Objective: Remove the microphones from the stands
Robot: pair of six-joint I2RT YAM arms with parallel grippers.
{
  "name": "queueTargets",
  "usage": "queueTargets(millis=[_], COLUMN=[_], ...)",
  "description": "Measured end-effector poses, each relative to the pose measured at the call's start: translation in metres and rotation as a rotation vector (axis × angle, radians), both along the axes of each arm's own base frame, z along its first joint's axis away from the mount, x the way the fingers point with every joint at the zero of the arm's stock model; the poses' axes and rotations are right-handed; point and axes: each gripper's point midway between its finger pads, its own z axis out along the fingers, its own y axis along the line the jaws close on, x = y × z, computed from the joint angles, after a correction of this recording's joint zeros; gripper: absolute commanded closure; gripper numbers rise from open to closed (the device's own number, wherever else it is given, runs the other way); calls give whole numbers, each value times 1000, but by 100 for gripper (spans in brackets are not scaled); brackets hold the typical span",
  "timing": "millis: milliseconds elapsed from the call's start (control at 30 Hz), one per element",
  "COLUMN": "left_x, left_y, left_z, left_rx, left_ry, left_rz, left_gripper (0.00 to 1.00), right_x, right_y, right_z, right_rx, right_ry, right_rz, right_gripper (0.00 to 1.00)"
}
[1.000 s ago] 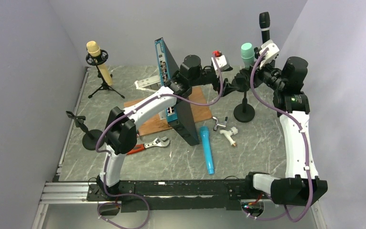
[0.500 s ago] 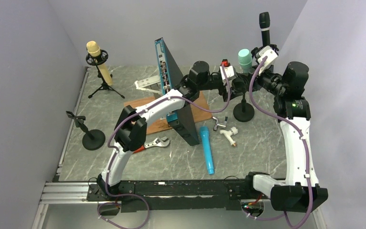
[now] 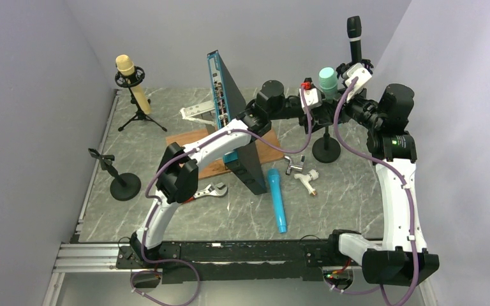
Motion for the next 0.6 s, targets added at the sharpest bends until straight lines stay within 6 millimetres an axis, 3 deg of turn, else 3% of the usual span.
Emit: queueTargets(millis=[167,300,500,600], left_x=[1,5,14,15], left_y=[0,-2,1,2], left_z=[-5,-14,-23,-24], left_rx=[23,47,67,71], left_ry=[-15,0,-6,-11], left_rz=[-2,0,22,19], left_gripper=[9,17,45,72], right_x=[0,0,-1,0], right_y=[0,1,1,-1], right_z=[0,0,0,-1], right_rx=[0,1,2,-5], right_ry=[0,1,2,-1], right_rz=[2,3,7,1], right_gripper=[100,100,100,100])
